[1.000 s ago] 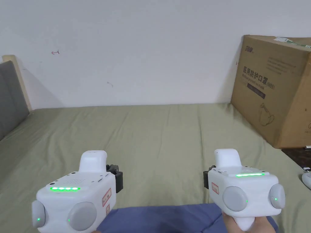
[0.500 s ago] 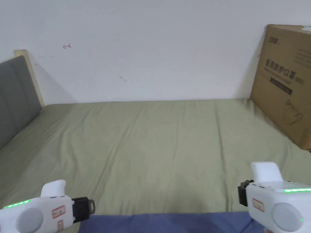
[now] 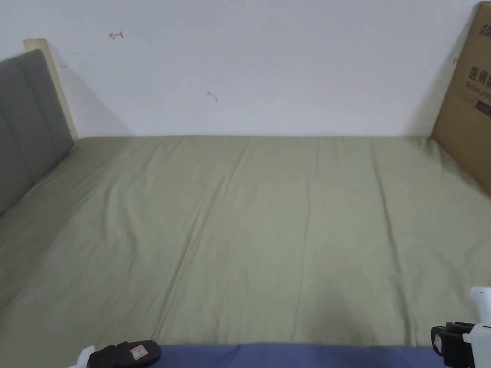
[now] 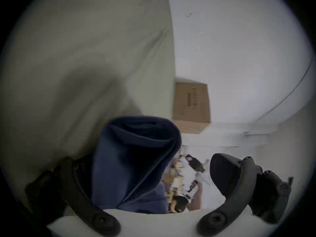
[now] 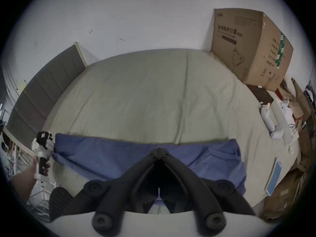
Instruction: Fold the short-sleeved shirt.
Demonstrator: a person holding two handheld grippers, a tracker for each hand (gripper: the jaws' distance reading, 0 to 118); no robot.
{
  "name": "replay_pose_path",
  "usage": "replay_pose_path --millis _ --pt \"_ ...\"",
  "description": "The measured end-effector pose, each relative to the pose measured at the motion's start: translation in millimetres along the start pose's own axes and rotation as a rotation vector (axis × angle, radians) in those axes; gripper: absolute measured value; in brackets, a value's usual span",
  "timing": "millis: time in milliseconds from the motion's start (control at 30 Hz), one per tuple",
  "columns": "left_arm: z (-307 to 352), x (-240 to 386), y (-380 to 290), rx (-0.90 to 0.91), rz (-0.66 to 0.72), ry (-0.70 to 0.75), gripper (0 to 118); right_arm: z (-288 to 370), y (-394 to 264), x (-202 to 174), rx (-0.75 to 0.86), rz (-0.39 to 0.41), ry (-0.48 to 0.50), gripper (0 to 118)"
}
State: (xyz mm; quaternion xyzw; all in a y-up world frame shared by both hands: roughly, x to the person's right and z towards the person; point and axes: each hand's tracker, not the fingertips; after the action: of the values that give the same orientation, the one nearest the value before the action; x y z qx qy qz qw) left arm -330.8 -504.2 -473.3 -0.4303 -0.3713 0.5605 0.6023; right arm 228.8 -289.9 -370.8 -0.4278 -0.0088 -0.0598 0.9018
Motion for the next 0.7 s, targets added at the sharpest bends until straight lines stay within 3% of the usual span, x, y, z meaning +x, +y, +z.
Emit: replay_pose_path --millis 100,133,167,200,233,267,300,333,433,533,700 --pt "-20.7 -5.6 0.7 -0.012 -0.004 -0.007 116 -2.2 3.8 -7.1 -0.005 0.011 0.014 0" --pt "-23.3 -7.0 2.4 -0.015 0.003 -0.022 101 -3.0 5.4 -8.9 -0.006 0.013 0.019 0" --pt "-24.8 -8.1 2.0 -0.007 0.010 -0.014 69 -3.3 6.9 -10.4 -0.004 0.014 0.021 0" --pt "-24.8 -12.4 2.0 0.020 0.012 0.059 18 -3.3 8.0 -11.3 0.000 0.013 0.024 0" --pt "-30.9 -13.8 -0.2 0.034 0.014 0.098 2 -3.5 9.3 -11.5 0.004 0.007 0.031 0" --pt "-43.6 -14.2 -4.6 0.047 0.016 0.132 3 -3.6 9.7 -11.0 0.006 -0.007 0.041 0" --pt "-26.8 -22.9 -10.1 0.077 -0.050 0.396 3 -3.5 9.6 -10.3 0.009 -0.026 0.053 0" --pt "-34.6 -6.7 -8.2 0.117 -0.127 0.276 3 -2.6 9.3 -9.6 0.008 -0.045 0.063 0" --pt "-29.6 18.5 -17.1 0.111 -0.156 0.438 3 0.3 5.7 -8.5 0.004 -0.052 0.066 0" --pt "-14.3 60.0 -31.1 0.103 -0.304 0.577 3 8.5 -0.7 -8.3 0.015 -0.034 0.059 0" --pt "-8.9 125.2 -68.2 0.146 -0.725 1.179 3 18.3 -15.7 2.7 0.026 -0.062 0.092 0"
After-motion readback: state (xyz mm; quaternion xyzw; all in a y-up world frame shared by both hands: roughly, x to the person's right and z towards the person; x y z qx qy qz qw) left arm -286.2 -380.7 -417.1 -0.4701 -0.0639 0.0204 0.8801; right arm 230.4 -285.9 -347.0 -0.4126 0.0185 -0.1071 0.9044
